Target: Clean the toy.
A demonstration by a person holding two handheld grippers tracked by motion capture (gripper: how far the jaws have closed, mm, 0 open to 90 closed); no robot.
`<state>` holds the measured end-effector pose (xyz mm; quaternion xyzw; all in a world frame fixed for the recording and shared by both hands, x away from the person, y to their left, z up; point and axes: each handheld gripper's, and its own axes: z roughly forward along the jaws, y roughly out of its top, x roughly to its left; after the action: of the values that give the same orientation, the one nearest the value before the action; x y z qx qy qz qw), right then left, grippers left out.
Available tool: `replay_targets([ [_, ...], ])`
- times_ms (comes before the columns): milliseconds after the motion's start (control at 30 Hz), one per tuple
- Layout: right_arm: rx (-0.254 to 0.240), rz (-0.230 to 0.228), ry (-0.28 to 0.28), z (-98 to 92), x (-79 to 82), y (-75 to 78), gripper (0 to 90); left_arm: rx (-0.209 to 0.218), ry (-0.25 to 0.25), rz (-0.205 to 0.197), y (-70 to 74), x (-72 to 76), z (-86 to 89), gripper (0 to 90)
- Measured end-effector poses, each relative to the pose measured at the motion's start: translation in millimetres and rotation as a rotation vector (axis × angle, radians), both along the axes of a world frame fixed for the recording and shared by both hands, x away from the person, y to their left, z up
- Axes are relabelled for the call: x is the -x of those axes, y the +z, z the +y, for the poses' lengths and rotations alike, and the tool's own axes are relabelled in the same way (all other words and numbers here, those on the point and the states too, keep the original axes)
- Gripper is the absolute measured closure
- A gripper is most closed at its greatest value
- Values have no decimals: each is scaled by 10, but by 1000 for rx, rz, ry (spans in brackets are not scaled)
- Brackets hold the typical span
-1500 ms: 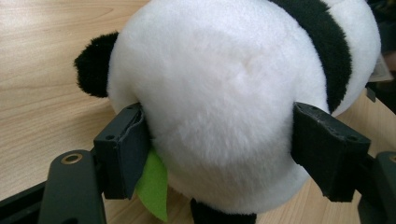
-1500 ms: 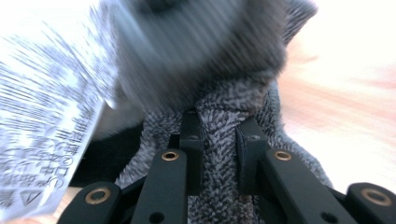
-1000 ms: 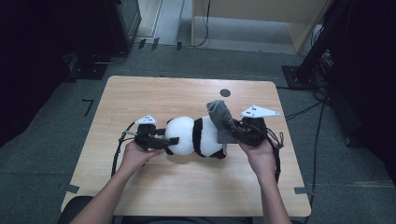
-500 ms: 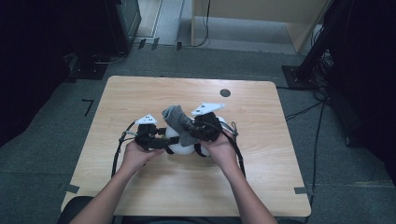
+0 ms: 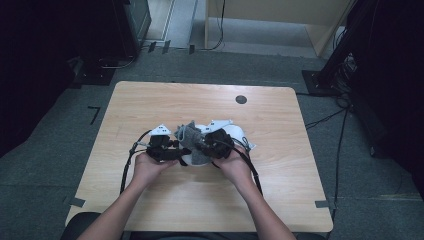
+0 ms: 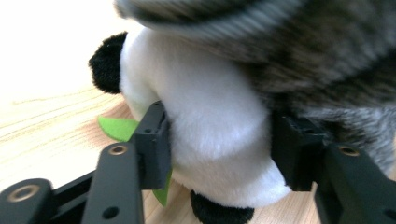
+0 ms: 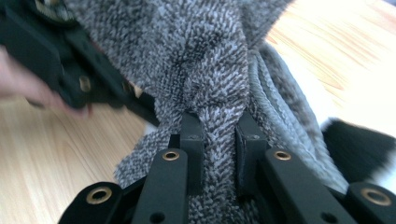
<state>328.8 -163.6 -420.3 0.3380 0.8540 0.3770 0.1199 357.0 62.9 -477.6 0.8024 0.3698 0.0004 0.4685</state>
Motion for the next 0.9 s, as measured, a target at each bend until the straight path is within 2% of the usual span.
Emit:
replay_targets([
  [233, 3, -8, -12, -293, 137, 6, 782, -10, -10, -13, 1, 7, -6, 500],
  [400, 22, -20, -47, -471, 212, 76, 783, -6, -6, -5, -1, 20, 3, 509],
  [633, -11, -28, -115, -790, 304, 101, 783, -5, -4, -2, -5, 19, 8, 519],
  [800, -22, -28, -195, -1060, 320, 92, 777, -2, -1, 9, -2, 18, 11, 517],
  [900, -70, -6, -232, -1200, 306, 18, 776, 3, 1, 16, -1, 15, 12, 516],
])
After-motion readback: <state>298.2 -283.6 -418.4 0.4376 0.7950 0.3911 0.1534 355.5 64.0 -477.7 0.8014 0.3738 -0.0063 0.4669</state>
